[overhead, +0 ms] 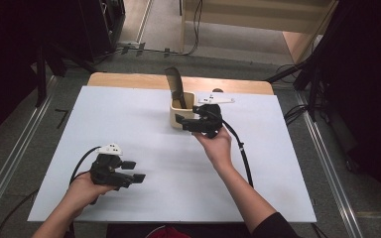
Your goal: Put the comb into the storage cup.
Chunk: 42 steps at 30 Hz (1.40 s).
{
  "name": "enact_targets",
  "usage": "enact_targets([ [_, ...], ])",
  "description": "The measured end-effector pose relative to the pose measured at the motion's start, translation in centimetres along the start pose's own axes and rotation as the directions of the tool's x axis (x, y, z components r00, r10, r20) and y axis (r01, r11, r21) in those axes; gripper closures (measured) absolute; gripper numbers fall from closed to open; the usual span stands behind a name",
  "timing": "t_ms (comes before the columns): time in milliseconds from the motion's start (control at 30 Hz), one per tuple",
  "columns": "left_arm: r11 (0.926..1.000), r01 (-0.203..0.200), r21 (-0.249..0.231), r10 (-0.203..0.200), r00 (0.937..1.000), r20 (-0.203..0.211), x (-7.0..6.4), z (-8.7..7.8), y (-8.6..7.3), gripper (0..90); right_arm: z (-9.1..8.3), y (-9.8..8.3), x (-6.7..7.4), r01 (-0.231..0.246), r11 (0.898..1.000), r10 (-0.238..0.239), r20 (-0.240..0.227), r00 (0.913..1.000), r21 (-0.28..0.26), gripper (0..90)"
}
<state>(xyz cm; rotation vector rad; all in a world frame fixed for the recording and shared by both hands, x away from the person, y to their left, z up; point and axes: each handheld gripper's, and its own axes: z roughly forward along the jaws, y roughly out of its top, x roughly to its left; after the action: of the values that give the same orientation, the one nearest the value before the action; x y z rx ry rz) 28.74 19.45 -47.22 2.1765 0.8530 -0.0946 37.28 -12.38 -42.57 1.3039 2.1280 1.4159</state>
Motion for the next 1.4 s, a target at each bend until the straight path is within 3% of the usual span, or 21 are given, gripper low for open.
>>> enact_targets([
  [167,1.0,0.002,0.002,-0.002,1.0,-0.002,0.0,0.0,0.0,32.3,-0.4,-0.4,0.0,-0.009,1.0,0.011,-0.048,0.9988,0.028,21.2],
  [800,1.0,0.009,0.003,-0.009,0.9999,-0.005,0.2,0.0,-0.1,32.3,-1.9,-2.1,0.0,0.003,0.996,0.011,-0.152,0.9883,0.092,21.0],
  [1400,1.0,0.006,0.003,-0.006,1.0,0.002,0.2,0.0,-0.1,32.2,-3.7,-3.9,-0.8,0.059,0.992,-0.036,-0.205,0.9781,0.109,21.5],
])
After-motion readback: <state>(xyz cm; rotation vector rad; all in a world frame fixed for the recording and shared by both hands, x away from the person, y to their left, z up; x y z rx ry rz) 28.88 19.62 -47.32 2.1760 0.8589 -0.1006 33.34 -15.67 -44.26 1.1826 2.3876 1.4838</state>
